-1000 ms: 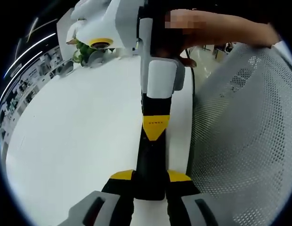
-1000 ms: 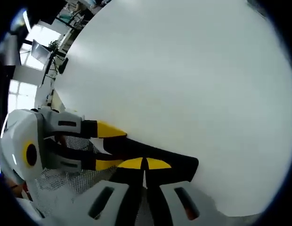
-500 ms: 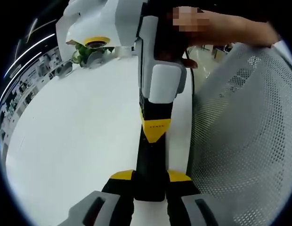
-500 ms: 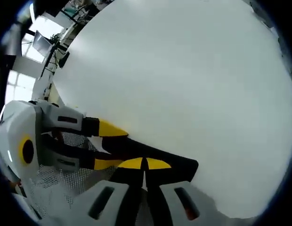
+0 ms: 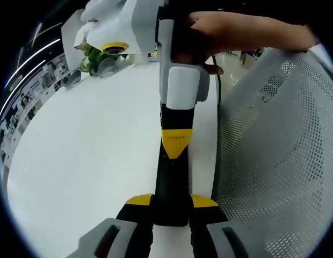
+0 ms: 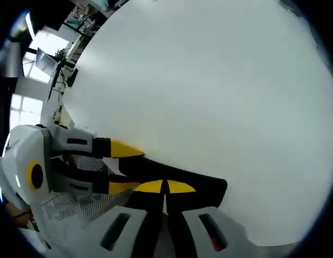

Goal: Press the specified remote control buttons in sequence, fully releasing each button before pressing the next.

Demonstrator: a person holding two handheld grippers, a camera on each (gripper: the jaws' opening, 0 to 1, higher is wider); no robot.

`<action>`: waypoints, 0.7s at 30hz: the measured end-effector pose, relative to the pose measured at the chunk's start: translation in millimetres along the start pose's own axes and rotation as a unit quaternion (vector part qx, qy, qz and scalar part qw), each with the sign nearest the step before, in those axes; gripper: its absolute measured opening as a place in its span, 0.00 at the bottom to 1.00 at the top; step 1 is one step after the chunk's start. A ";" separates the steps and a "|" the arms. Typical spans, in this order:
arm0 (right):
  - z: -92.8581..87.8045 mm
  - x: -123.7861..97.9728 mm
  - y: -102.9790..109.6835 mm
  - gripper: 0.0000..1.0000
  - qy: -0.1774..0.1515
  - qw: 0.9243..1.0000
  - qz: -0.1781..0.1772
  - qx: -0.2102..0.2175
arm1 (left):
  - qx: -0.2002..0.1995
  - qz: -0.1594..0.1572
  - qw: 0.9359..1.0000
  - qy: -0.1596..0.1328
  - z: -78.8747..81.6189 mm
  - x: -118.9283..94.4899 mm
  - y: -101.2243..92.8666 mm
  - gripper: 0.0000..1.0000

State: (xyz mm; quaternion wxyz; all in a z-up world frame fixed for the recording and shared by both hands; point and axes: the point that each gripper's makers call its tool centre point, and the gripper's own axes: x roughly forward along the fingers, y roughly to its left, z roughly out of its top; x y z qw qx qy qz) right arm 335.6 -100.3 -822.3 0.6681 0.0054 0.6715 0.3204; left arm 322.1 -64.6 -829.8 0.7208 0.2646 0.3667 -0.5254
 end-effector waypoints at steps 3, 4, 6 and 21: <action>-7.0 1.2 1.9 0.00 0.023 1.000 0.008 0.013 | -0.001 0.000 1.000 0.000 0.6 -0.6 -0.4 0.24; -6.8 1.2 1.8 0.00 0.022 1.000 0.008 0.015 | -0.001 0.000 1.000 0.000 0.6 -0.6 -0.5 0.24; -13.7 1.3 0.5 0.00 0.044 0.999 0.007 0.023 | -0.002 0.003 1.000 -0.001 0.8 -0.4 0.4 0.24; -11.0 0.8 -2.1 0.00 0.037 0.999 0.006 0.032 | -0.008 0.005 1.000 -0.005 1.5 1.2 3.1 0.24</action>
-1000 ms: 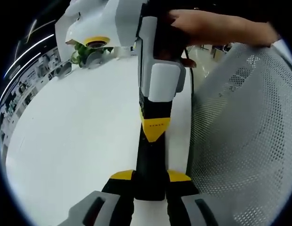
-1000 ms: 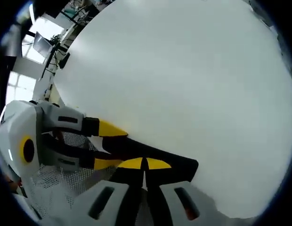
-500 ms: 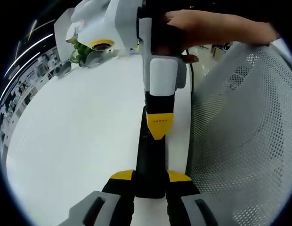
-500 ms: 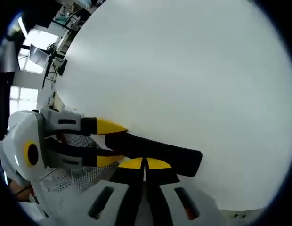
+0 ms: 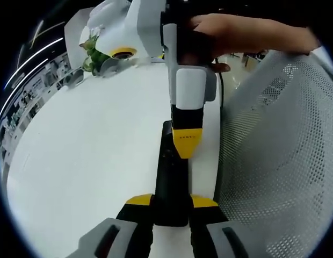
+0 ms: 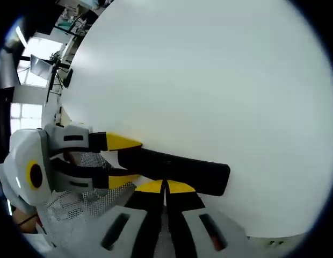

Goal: Press the specified remote control buttons in sequence, fully releasing each button before pressing the next.

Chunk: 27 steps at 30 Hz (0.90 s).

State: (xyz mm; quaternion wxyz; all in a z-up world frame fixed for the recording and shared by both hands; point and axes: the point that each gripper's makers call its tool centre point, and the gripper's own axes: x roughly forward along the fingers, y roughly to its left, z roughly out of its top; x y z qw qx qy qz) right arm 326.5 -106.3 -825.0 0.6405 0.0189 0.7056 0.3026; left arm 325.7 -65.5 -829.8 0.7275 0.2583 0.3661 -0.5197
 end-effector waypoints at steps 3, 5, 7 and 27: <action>-0.4 1.3 0.6 0.00 0.003 1.000 -0.005 -0.011 | 0.001 0.000 1.000 0.000 0.1 -0.3 -0.1 0.24; -1.4 1.4 0.4 0.00 0.003 1.000 -0.005 -0.011 | 0.001 0.000 1.000 0.000 0.2 -0.4 -0.3 0.24; -1.5 1.6 0.1 0.00 0.004 1.000 -0.005 -0.013 | 0.001 -0.001 1.000 0.000 0.4 -0.3 -0.4 0.24; 13.1 -4.0 13.6 0.00 -0.037 0.999 0.031 -0.003 | 0.003 0.000 1.000 0.002 0.5 -0.2 -0.6 0.25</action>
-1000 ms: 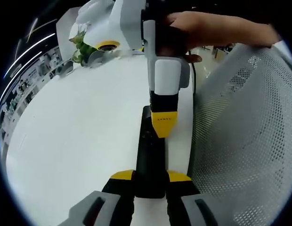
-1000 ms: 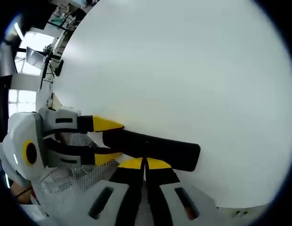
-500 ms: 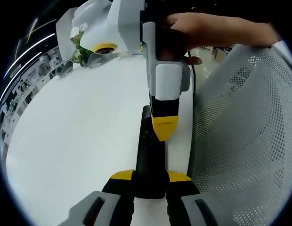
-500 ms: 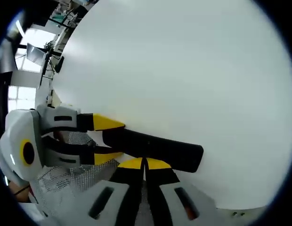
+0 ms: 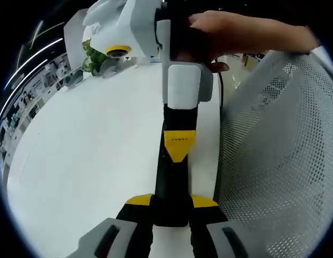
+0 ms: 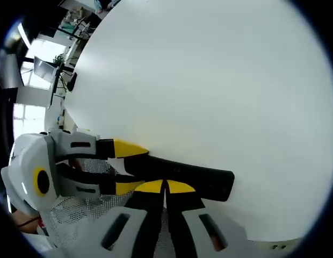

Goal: Press the specified remote control buttons in sequence, fully releasing each button before pressing the next.

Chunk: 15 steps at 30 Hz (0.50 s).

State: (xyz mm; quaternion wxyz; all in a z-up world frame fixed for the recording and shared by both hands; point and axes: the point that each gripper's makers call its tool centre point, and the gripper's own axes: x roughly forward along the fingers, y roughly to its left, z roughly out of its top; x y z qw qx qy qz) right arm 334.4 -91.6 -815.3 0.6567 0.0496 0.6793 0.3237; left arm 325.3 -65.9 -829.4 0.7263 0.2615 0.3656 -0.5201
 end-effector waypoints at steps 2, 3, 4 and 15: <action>-0.2 1.8 0.6 0.00 0.001 1.000 0.001 0.000 | 0.000 0.000 1.000 0.000 -0.1 0.0 0.0 0.25; -0.9 3.3 0.6 0.00 0.003 1.000 -0.001 -0.001 | 0.000 0.000 1.000 0.000 -0.1 0.0 -0.1 0.25; -1.7 4.6 -0.1 0.00 0.006 1.000 -0.006 -0.005 | 0.000 0.000 1.000 0.000 0.1 -0.2 -0.3 0.25; 0.0 7.4 -1.3 0.00 0.009 1.000 -0.013 -0.013 | -0.001 0.000 1.000 0.000 0.1 0.0 -0.1 0.25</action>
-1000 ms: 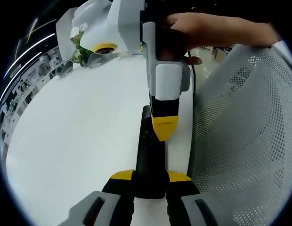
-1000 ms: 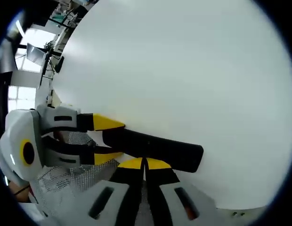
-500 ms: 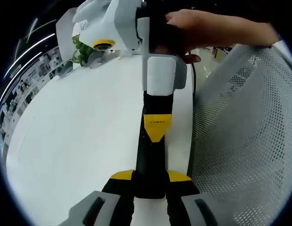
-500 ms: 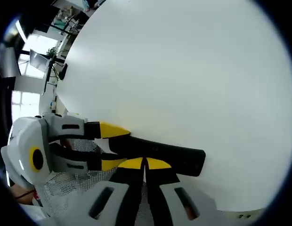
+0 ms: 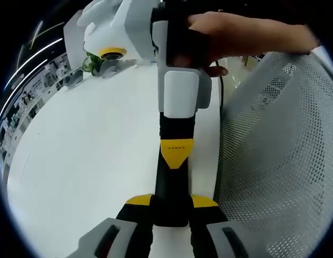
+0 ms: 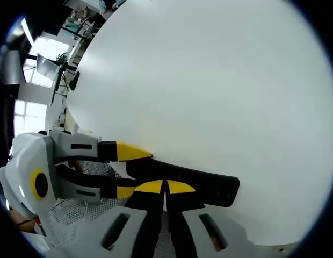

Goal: Press the specified remote control buttons in sequence, fully releasing each button before pressing the next.

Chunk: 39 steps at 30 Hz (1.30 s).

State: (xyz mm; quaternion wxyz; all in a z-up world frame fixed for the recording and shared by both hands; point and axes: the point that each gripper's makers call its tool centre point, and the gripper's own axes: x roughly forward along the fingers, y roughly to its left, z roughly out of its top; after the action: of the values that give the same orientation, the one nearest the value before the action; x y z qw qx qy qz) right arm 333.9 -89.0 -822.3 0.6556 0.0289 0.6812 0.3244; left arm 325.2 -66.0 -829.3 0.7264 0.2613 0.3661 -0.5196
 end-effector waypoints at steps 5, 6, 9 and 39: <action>-0.3 0.5 -0.3 0.00 0.000 1.000 -0.004 -0.008 | -0.001 0.000 1.000 -0.001 -0.2 0.1 0.1 0.25; -0.8 0.4 0.2 0.00 0.000 1.000 -0.006 -0.010 | -0.001 0.000 1.000 -0.001 -0.2 0.1 0.1 0.25; -0.6 0.7 -0.4 0.00 -0.001 1.000 -0.009 -0.013 | -0.003 0.000 1.000 -0.002 -0.1 -0.1 0.0 0.25; 0.2 0.7 0.4 0.00 -0.012 1.000 0.000 -0.005 | -0.005 0.002 1.000 -0.005 0.3 0.0 0.0 0.25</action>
State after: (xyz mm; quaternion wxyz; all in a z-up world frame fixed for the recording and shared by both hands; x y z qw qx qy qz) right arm 333.8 -88.3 -822.7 0.6637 0.0292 0.6718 0.3276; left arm 325.3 -66.2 -829.2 0.7305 0.2558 0.3649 -0.5174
